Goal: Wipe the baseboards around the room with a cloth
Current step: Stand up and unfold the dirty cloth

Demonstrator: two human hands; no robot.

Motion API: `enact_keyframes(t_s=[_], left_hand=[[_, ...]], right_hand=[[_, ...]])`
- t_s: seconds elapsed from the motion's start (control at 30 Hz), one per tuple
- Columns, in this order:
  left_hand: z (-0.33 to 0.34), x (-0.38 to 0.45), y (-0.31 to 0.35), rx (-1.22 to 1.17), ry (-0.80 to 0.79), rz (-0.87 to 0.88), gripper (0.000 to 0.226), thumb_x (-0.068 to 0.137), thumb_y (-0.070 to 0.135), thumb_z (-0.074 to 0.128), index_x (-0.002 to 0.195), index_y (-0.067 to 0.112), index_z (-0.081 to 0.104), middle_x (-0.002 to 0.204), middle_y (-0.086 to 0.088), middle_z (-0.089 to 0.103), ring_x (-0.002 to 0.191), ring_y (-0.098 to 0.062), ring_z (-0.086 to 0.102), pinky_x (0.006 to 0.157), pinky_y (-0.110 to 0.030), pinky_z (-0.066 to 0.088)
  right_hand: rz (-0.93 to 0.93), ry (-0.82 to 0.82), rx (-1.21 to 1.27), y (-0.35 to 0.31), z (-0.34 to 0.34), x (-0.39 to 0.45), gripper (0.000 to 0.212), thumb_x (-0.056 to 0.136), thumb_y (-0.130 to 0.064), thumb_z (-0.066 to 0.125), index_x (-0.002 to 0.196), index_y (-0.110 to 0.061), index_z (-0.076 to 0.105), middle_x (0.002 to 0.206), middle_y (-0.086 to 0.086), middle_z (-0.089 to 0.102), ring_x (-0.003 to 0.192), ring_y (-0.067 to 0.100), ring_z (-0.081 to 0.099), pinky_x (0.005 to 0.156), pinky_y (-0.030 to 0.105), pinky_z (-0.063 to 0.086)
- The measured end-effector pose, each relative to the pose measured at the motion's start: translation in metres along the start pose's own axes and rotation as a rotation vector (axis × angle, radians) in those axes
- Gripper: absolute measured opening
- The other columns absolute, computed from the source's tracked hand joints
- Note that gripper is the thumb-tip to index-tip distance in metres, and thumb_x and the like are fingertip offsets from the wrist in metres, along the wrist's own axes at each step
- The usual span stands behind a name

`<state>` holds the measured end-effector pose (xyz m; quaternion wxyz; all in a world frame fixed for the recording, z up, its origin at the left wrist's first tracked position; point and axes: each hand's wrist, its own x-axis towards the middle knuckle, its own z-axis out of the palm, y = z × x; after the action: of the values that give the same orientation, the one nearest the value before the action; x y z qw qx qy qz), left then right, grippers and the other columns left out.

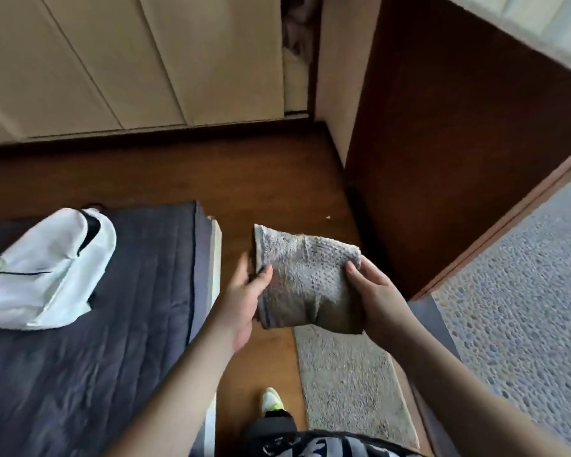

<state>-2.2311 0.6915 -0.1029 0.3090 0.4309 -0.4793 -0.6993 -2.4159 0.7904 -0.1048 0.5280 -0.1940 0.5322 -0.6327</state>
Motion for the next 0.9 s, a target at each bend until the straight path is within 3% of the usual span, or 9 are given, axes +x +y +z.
enact_keyframes(t_s=[0.1,0.23,0.37,0.5,0.6,0.7,0.77,0.83,0.9], left_hand=[[-0.037,0.031,0.006,0.1,0.046,0.007,0.054,0.101,0.028,0.055,0.151,0.032,0.038,0.149,0.011,0.049,0.137,-0.007,0.044,0.117,-0.036,0.03],[-0.067,0.071,0.015,0.184,0.05,0.065,0.053,0.101,0.03,0.054,0.151,0.033,0.036,0.15,0.011,0.048,0.137,-0.005,0.044,0.117,-0.033,0.032],[-0.073,0.103,0.025,0.189,0.038,0.071,0.032,0.097,0.039,0.058,0.116,0.064,0.055,0.123,0.025,0.064,0.12,0.0,0.057,0.099,-0.028,0.044],[-0.07,0.14,0.033,0.101,0.006,0.031,0.024,0.087,0.047,0.068,0.109,0.055,0.062,0.108,0.013,0.071,0.109,-0.01,0.065,0.094,-0.038,0.051],[-0.065,0.178,0.041,0.069,-0.019,0.015,0.035,0.087,0.039,0.069,0.12,0.048,0.06,0.118,0.009,0.07,0.115,-0.013,0.064,0.098,-0.039,0.05],[-0.057,0.226,0.055,0.049,-0.036,-0.003,0.036,0.093,0.025,0.067,0.121,0.045,0.059,0.119,0.009,0.07,0.112,-0.013,0.067,0.089,-0.032,0.057],[-0.051,0.261,0.066,0.031,-0.015,-0.029,0.04,0.093,0.021,0.066,0.127,0.039,0.055,0.121,0.007,0.07,0.112,-0.015,0.067,0.089,-0.035,0.058],[-0.044,0.292,0.081,-0.001,-0.007,-0.047,0.044,0.091,0.02,0.067,0.126,0.044,0.055,0.121,0.008,0.07,0.113,-0.016,0.067,0.09,-0.038,0.057],[-0.035,0.321,0.098,-0.008,-0.01,-0.058,0.046,0.089,0.022,0.07,0.117,0.056,0.059,0.12,0.01,0.07,0.113,-0.015,0.067,0.086,-0.035,0.058]], right_hand=[[-0.023,0.012,-0.124,-0.002,0.033,0.034,0.023,0.102,-0.021,0.05,0.108,-0.029,0.071,0.112,0.005,0.072,0.105,0.019,0.067,0.092,0.04,0.053],[-0.07,0.035,-0.212,0.001,0.063,0.07,0.021,0.102,-0.019,0.051,0.104,-0.026,0.07,0.11,0.014,0.07,0.1,0.021,0.063,0.101,0.054,0.045],[-0.092,0.06,-0.254,-0.004,0.073,0.102,0.022,0.101,-0.019,0.052,0.105,-0.03,0.07,0.107,0.005,0.072,0.1,0.02,0.065,0.1,0.053,0.046],[-0.123,0.014,-0.302,-0.015,0.066,0.141,0.023,0.099,-0.015,0.053,0.113,-0.029,0.066,0.112,0.004,0.071,0.109,0.024,0.065,0.101,0.053,0.047],[-0.125,-0.05,-0.374,-0.025,0.055,0.179,0.026,0.098,-0.018,0.056,0.117,-0.035,0.063,0.115,0.001,0.07,0.113,0.023,0.064,0.102,0.05,0.047],[-0.143,-0.094,-0.433,-0.033,0.045,0.231,0.029,0.099,-0.016,0.056,0.118,-0.037,0.06,0.114,-0.007,0.069,0.113,0.013,0.063,0.102,0.042,0.048],[-0.122,-0.135,-0.384,-0.041,0.039,0.271,0.035,0.099,-0.01,0.055,0.124,-0.034,0.057,0.118,-0.008,0.068,0.116,0.013,0.061,0.098,0.033,0.051],[-0.101,-0.184,-0.304,-0.054,0.036,0.308,0.045,0.098,-0.006,0.053,0.133,-0.035,0.051,0.124,-0.008,0.067,0.12,0.013,0.059,0.094,0.023,0.05],[-0.054,-0.239,-0.213,-0.072,0.032,0.343,0.056,0.097,-0.009,0.055,0.141,-0.041,0.042,0.129,-0.003,0.065,0.121,0.016,0.06,0.095,0.026,0.051]])
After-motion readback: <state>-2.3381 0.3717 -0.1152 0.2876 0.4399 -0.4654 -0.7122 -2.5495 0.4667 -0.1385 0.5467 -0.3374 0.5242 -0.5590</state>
